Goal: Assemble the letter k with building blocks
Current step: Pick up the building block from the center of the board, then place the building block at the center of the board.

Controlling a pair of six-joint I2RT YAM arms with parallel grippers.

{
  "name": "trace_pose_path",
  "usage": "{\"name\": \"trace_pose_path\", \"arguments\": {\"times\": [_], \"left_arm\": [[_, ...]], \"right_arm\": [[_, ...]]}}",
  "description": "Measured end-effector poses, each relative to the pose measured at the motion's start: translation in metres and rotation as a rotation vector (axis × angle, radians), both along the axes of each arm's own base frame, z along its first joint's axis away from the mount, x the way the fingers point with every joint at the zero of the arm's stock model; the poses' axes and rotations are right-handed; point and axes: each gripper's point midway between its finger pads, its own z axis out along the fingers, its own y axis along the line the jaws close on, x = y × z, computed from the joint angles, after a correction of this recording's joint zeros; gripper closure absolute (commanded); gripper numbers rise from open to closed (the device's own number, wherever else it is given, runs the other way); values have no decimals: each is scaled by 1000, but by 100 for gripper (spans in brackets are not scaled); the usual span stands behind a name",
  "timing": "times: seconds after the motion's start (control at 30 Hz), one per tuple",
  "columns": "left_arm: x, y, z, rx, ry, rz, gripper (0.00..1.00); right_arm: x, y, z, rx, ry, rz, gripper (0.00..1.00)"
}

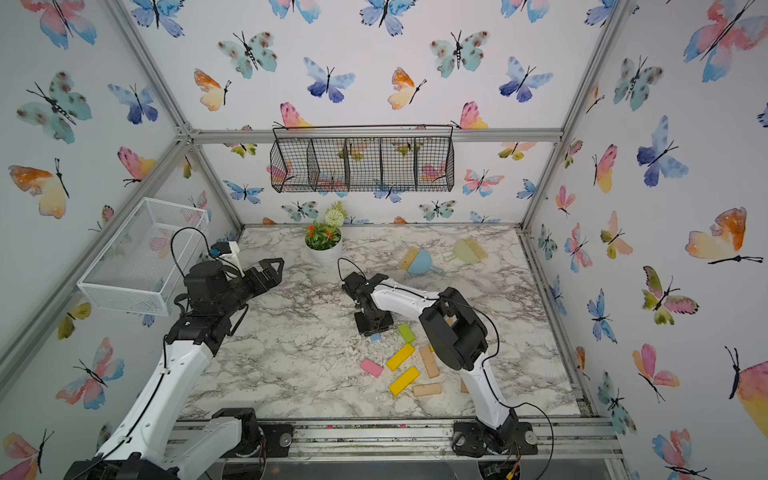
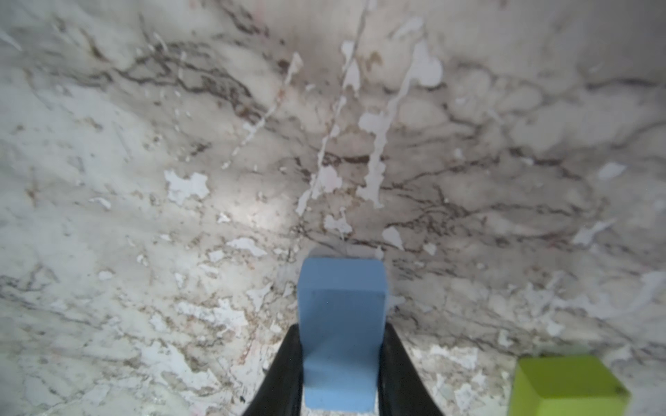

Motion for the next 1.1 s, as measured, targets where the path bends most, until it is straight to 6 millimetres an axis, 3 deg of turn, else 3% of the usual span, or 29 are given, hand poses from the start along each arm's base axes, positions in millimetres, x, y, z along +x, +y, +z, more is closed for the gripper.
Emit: {"name": "trace_pose_path", "arguments": {"times": [0.1, 0.27, 0.43, 1.1], "left_arm": [[0, 0, 0, 0, 0, 0, 0], [0, 0, 0, 1, 0, 2, 0], [0, 2, 0, 4, 0, 11, 0], [1, 3, 0, 6, 0, 17, 0]], "right_arm": [[14, 17, 9, 37, -31, -4, 96], [46, 54, 26, 117, -104, -22, 99], [73, 76, 31, 159, -171, -89, 99], [85, 89, 8, 216, -133, -287, 99]]}}
